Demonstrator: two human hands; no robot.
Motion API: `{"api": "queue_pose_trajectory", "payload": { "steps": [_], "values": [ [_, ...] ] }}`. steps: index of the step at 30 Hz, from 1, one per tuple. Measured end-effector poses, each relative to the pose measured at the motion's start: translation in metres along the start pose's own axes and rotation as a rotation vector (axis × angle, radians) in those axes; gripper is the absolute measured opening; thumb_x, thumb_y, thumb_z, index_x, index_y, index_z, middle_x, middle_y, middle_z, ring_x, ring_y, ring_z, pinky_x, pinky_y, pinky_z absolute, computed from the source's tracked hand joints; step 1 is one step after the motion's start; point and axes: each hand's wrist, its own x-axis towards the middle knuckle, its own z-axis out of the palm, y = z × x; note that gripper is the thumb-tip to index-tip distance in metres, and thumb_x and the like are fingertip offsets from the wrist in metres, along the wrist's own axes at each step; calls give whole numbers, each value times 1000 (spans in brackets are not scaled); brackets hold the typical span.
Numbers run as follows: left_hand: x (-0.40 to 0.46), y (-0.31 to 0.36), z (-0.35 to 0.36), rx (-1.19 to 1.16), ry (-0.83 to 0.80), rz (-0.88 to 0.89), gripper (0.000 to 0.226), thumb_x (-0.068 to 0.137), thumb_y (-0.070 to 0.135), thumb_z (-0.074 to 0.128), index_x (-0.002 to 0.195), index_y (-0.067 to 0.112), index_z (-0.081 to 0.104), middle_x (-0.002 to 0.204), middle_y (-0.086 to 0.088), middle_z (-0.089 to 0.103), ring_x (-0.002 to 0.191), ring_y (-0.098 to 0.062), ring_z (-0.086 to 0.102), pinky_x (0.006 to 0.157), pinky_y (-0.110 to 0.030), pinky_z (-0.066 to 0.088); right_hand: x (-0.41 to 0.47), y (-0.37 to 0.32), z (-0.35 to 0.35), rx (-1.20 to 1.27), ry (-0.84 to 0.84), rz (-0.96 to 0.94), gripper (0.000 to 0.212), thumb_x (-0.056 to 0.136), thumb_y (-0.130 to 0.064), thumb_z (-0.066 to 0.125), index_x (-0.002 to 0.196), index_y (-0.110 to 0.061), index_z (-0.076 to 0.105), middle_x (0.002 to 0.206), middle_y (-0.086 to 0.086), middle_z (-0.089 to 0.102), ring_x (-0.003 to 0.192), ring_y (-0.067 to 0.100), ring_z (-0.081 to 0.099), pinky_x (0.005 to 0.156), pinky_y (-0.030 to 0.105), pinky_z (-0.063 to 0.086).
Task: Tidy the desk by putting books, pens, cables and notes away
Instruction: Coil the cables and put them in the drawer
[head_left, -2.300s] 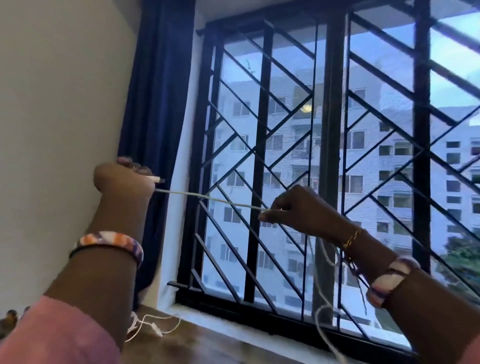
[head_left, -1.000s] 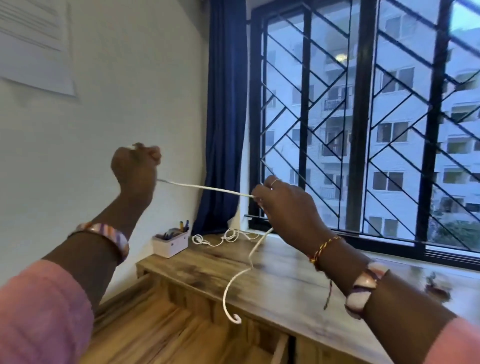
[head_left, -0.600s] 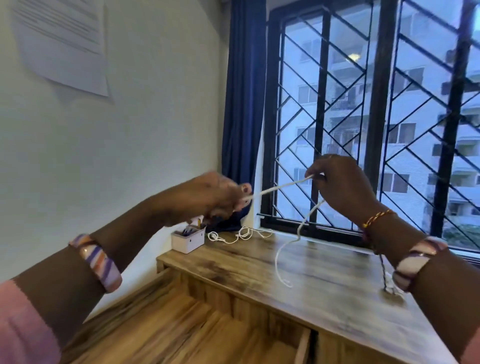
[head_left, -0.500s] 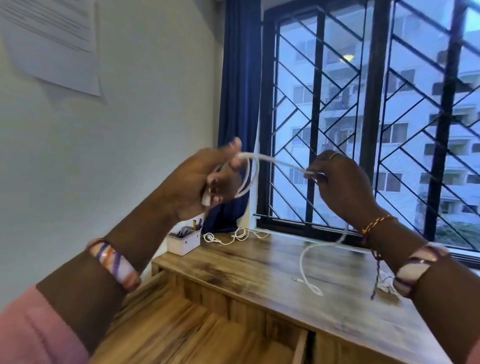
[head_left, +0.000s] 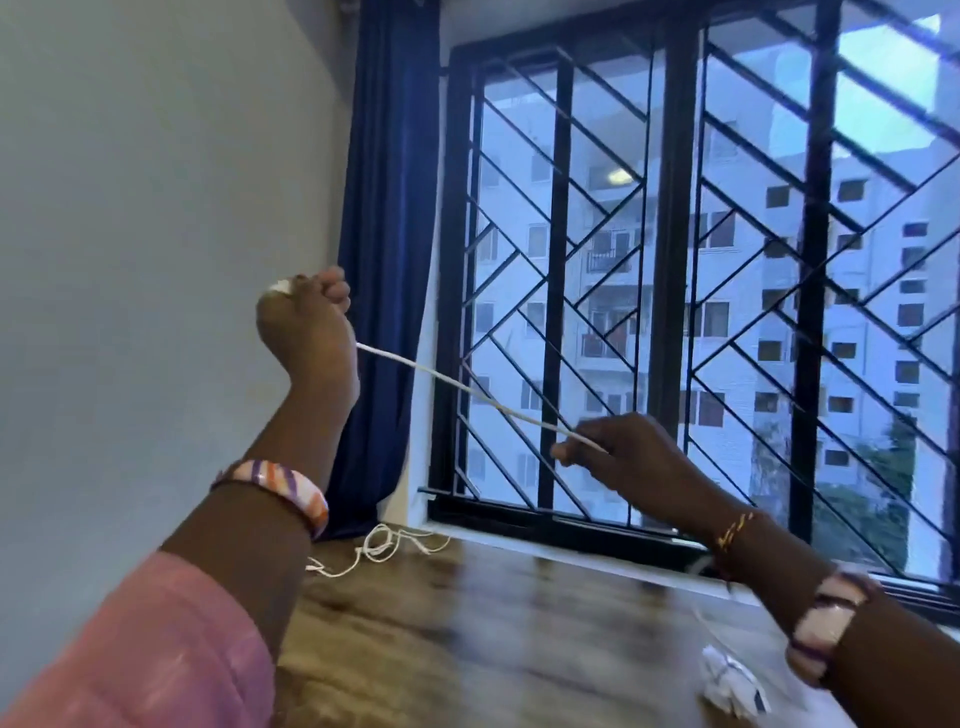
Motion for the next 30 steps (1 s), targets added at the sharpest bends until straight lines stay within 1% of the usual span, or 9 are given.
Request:
{"api": "queue_pose_trajectory", "payload": {
  "steps": [3,6,9,13,17,20,25,28,30],
  "values": [
    [-5,-59,-16,1043,-494,623,31,96,23,28,85,4,50,73,-9,63,61,-17,63,59,-31,48,25,27,-19,66,77,-27,23,86,-28,59,67,-18,67,52,10,55,33,2,37,35,9,30],
    [-23,-87,-20,1483,-987,722,44,89,42,20,82,8,48,68,-7,57,56,-25,54,55,-34,35,47,65,-41,116,185,3,27,89,-25,58,63,-26,64,43,-6,47,34,5,35,33,15,30],
    [-59,-96,2,1192,-1315,145,53,91,56,27,65,16,49,49,5,49,43,-4,41,48,-26,35,68,99,-51,93,219,-13,26,88,-28,58,67,-16,67,40,-6,44,36,10,39,39,20,32],
    [-81,-95,33,640,-1264,-404,42,86,43,47,57,17,62,38,5,43,34,-5,37,38,-15,33,92,138,-39,111,221,8,27,82,-38,61,78,-14,72,47,-3,46,36,3,36,39,16,29],
    [-66,-123,68,-499,-836,-733,35,85,30,49,57,14,64,45,4,59,39,-1,55,37,-8,41,113,165,-4,149,189,36,41,73,-60,51,70,-25,71,48,4,56,41,4,41,43,18,32],
    [-30,-159,99,-731,-345,-573,35,99,19,38,70,12,55,49,4,61,40,-4,51,43,-13,46,129,176,18,40,43,-11,35,87,-46,50,73,-22,71,55,11,57,41,5,38,41,13,28],
    [25,-238,109,375,-86,232,26,99,19,35,81,8,50,63,1,63,50,-8,56,59,-29,49,147,189,17,-115,-150,-78,30,93,-33,51,68,-19,59,45,-8,46,38,3,35,44,17,30],
    [15,-260,94,1311,-665,516,28,100,23,35,102,2,53,85,-11,61,72,-26,59,62,-33,48,158,192,-8,-275,-25,-123,22,94,-34,48,91,-23,67,54,-6,53,37,4,41,44,22,36],
    [0,-254,91,1334,-1067,331,43,99,39,29,87,7,56,71,-4,58,62,-21,55,53,-23,40,167,193,-26,-364,87,-133,22,93,-38,48,94,-28,68,57,-10,53,44,1,44,51,26,39]
  ]
}}
